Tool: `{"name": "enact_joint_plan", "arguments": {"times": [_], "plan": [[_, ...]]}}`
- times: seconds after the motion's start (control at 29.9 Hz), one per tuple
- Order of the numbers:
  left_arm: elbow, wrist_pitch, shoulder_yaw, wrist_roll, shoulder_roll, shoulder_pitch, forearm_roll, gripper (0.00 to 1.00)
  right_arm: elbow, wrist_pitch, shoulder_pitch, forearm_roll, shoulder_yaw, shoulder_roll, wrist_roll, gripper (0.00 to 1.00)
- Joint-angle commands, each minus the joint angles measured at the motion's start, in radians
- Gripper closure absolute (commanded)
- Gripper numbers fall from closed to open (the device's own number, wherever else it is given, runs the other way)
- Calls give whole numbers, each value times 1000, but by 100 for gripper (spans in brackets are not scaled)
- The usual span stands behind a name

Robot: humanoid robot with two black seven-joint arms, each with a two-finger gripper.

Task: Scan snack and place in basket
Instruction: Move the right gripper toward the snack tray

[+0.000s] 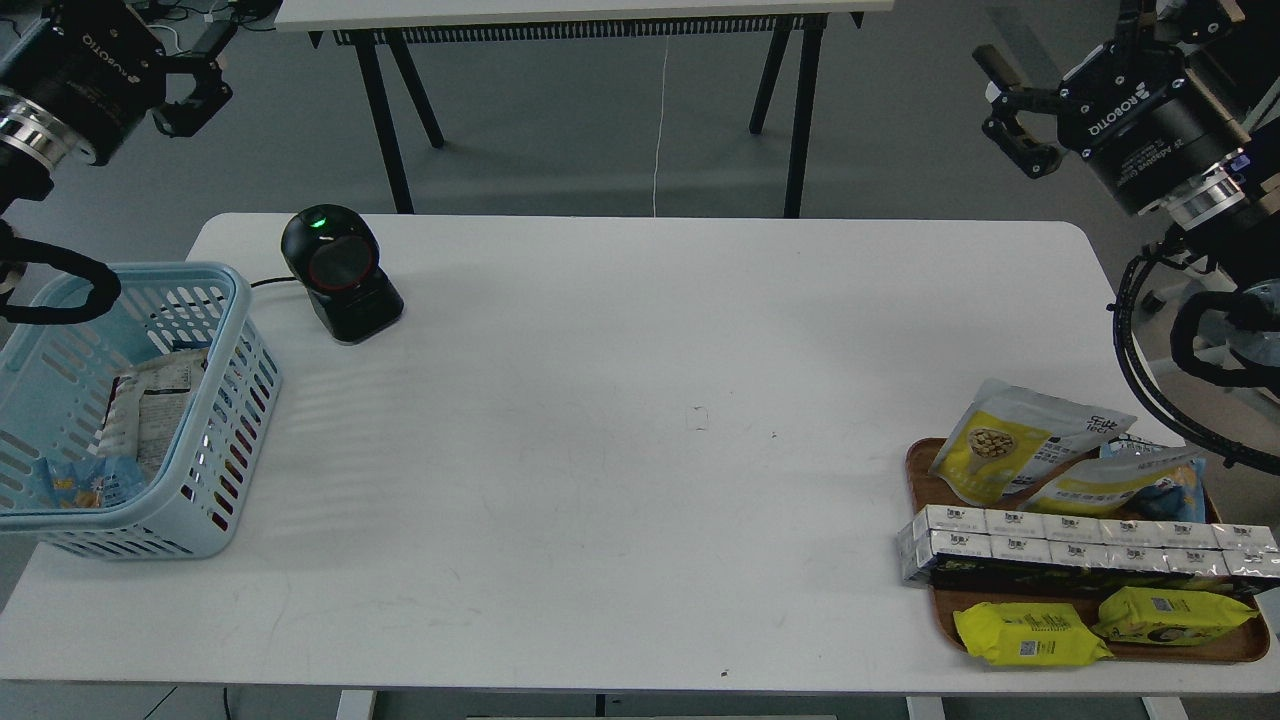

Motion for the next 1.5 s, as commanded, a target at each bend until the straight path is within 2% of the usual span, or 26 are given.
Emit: {"name": "enact_joint_plan", "arguments": {"times": [0.0,0.33,0.47,0.57,0.87,1.14,1.27,1.47], "plan": [[-1,0,2,-1,-8,0,-2,0,0,0,0,0,2,-1,0,1],[-1,0,15,1,-26,8,2,0,-3,0,14,-3,-7,-6,0,1],[-1,0,13,2,-26,3,60,0,-4,0,54,-74,-15,-49,0,1],[-12,0,13,2,-29,-1,69,0,-1,0,107,-214,-84,-96,0,1],[-15,0,10,-3,-62,-6,71,0,-20,0,351,-640,-352,-107,0,1],[-14,0,9,-3,-92,-9,72,0,95,0,564,-1097,-579,-107,0,1],[-14,0,6,-3,-102,-6,72,0,143,0,615,-1301,-627,-110,0,1],[-10,0,7,-3,-120,-5,72,0,307,0,611,-1642,-633,-217,0,1]]}}
